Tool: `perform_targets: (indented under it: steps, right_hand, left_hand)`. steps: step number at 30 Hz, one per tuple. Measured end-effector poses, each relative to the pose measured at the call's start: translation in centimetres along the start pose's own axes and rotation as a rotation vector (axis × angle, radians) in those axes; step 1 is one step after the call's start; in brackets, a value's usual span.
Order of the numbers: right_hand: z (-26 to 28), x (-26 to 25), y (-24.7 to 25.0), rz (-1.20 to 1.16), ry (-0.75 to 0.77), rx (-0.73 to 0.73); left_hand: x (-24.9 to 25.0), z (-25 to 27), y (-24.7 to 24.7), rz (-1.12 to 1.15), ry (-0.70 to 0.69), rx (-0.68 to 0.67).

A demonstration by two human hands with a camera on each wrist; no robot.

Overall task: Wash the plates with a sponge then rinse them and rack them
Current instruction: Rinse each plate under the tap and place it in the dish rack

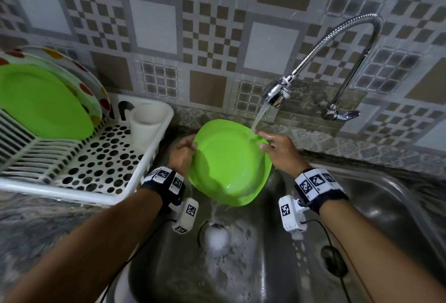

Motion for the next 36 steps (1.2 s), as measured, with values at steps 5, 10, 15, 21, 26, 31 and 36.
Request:
perform_targets:
  steps: [5,10,15,21,26,31,36]
  right_hand:
    - [-1.6,-2.1,-1.0,0.041,0.046,-0.027]
    - [-2.2,-2.0,-1.1,-0.013,-0.018,0.036]
    - [-2.6,-1.1,0.5,-0.048,-0.052,0.139]
    - [-0.5,0.4,3.7,-0.065,-0.079,0.220]
    - [2.3,1.4,5.0,-0.081,-0.103,0.300]
    - [4.4,3.4,4.5,-0.219,-0.249,0.342]
    - [5.9,2.9,3.9,-0.341,-0.296,0.404]
  left_hand:
    - [-0.5,-0.2,2.2,-0.036,-0.049,0.110]
    - [-0.2,-0.5,2.5,-0.087,-0.032,0.121]
    - [0.6,-0.2,0.8,-0.161,0.003,-0.040]
    - [1.4,0.2,-2.0,-0.373,-0.052,-0.260]
    - [0.3,2.7,-4.3,-0.453,-0.161,-0.307]
    - [-0.4,9.7,-8.9,-0.961,-0.542,-0.549]
    - [-1.7,12.0,-9.6,-1.090,-0.764,-0.549]
Point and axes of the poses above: each hand's wrist, its own z-axis away from the middle knuckle, its own y-axis out of the back of the hand, x = y × z, the point moved 7 cm from there along -z, towards the middle knuckle, and after that the axes turned 4 degrees about -x, right-handed, at the moved point
